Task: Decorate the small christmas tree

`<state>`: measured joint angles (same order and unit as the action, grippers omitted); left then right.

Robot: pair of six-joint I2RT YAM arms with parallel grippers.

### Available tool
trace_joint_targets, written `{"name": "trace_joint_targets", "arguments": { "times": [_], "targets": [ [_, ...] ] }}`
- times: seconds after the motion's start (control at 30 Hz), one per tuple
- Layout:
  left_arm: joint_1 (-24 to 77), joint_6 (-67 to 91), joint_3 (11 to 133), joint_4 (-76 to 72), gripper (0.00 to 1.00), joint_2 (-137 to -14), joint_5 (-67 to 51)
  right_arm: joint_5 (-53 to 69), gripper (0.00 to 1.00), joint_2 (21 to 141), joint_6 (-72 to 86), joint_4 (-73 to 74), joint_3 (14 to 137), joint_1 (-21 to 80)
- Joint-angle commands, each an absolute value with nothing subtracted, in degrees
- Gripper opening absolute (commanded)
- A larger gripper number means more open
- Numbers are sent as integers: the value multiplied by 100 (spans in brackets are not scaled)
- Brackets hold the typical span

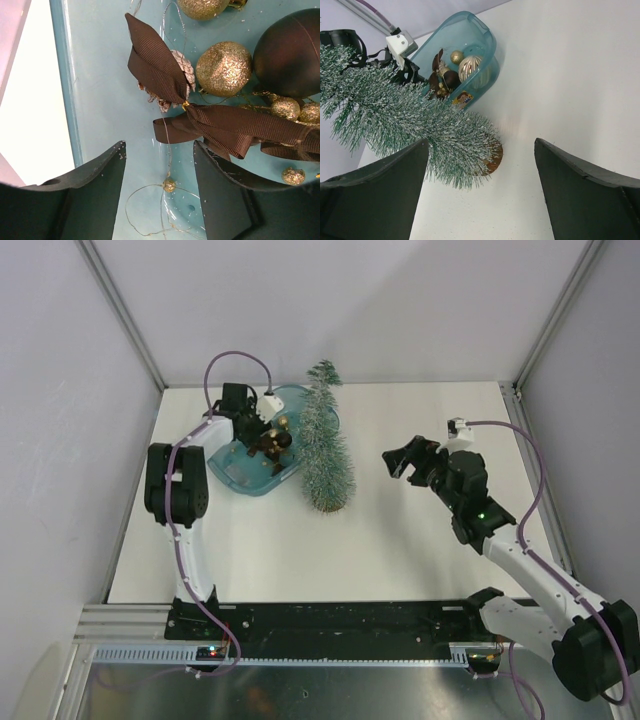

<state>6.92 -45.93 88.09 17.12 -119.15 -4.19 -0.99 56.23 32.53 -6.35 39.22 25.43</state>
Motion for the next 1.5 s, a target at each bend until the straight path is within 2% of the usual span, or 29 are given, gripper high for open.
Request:
{"name": "trace_joint_targets", "arguments": {
  "times": [0.0,0.17,0.3,0.37,0.73,0.8,0.97,1.03,1.47],
  "targets": [
    [636,-4545,8939,1650,62,-11702,-538,13,91,5690,3306,-955,3932,2570],
    [607,-4489,8975,1645,59,-11723,-538,66,91,5708,3294,-925,3929,2586],
    [583,-4606,8777,1652,43,-11620,-419,45,91,5698,3278,-876,3925,2585],
    [550,-4674,8619,1652,39,-11483,-399,44,91,5689,3272,-865,3926,2584],
    [426,-4963,8179,1643,43,-11004,-113,59,91,5690,3313,-843,3926,2600],
    [427,-4967,8213,1646,38,-11021,-79,48,91,5672,3315,-830,3924,2608],
    [432,-4997,8284,1652,9,-11044,-21,30,90,5610,3301,-783,3926,2626],
    [438,-5059,8265,1652,3,-11036,131,23,90,5595,3304,-776,3922,2628],
    [456,-5061,8210,1705,0,-10476,65,56,91,5519,3329,-827,3930,2643]
  ]
}}
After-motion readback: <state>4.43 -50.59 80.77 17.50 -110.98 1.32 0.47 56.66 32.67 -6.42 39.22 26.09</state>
